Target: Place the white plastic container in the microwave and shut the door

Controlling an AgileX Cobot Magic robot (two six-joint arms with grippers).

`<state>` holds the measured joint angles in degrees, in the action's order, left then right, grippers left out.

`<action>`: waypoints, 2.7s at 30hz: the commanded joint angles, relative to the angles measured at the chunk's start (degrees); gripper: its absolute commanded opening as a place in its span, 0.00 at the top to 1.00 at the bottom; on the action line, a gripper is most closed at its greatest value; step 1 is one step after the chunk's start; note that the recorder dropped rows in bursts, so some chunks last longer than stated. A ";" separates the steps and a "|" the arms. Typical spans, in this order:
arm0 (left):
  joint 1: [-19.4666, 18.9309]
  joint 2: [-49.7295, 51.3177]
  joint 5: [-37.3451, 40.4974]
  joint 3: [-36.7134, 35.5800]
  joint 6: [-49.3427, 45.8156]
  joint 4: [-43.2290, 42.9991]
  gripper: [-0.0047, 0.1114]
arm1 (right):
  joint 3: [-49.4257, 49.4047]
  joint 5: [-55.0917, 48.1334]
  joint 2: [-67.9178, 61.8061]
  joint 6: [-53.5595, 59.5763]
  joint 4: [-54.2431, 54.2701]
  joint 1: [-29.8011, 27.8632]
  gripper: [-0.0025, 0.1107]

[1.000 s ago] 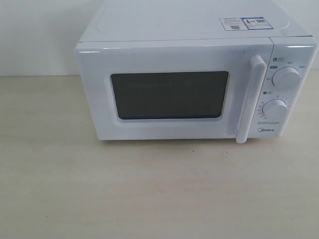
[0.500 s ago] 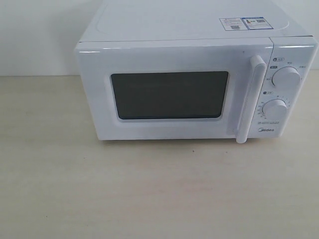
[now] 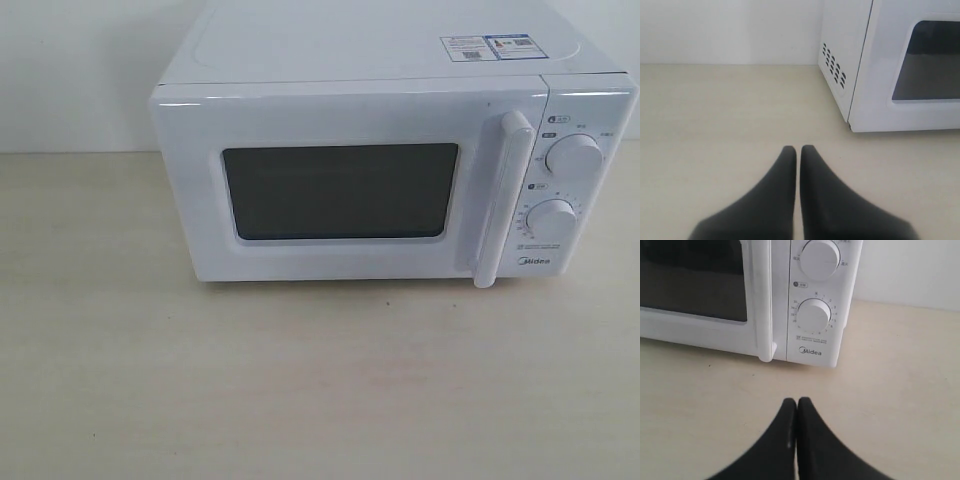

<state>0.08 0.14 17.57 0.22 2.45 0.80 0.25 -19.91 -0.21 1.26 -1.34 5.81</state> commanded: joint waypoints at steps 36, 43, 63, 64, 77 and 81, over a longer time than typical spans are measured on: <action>-0.23 -0.14 0.05 -0.22 0.54 -0.24 0.93 | -0.25 -0.78 0.21 -1.26 1.34 -2.59 0.98; -0.23 -0.14 0.05 -0.22 0.54 -0.24 0.93 | -0.25 -0.78 0.21 -1.26 1.34 -2.59 0.98; -0.23 -0.14 0.05 -0.22 0.54 -0.24 0.93 | -0.25 -0.78 0.21 -1.26 1.34 -2.59 0.98; -0.23 -0.14 0.05 -0.22 0.54 -0.24 0.93 | -0.25 -0.78 0.21 -1.26 1.34 -2.59 0.98; -0.23 -0.14 0.05 -0.22 0.54 -0.24 0.93 | -0.25 -0.78 0.21 -1.26 1.34 -2.59 0.98; -0.23 -0.14 0.05 -0.22 0.54 -0.24 0.93 | -0.25 -0.78 0.21 -1.26 1.34 -2.59 0.98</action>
<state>0.08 0.14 17.57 0.22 2.45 0.80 0.25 -20.69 -0.21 0.00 0.00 3.43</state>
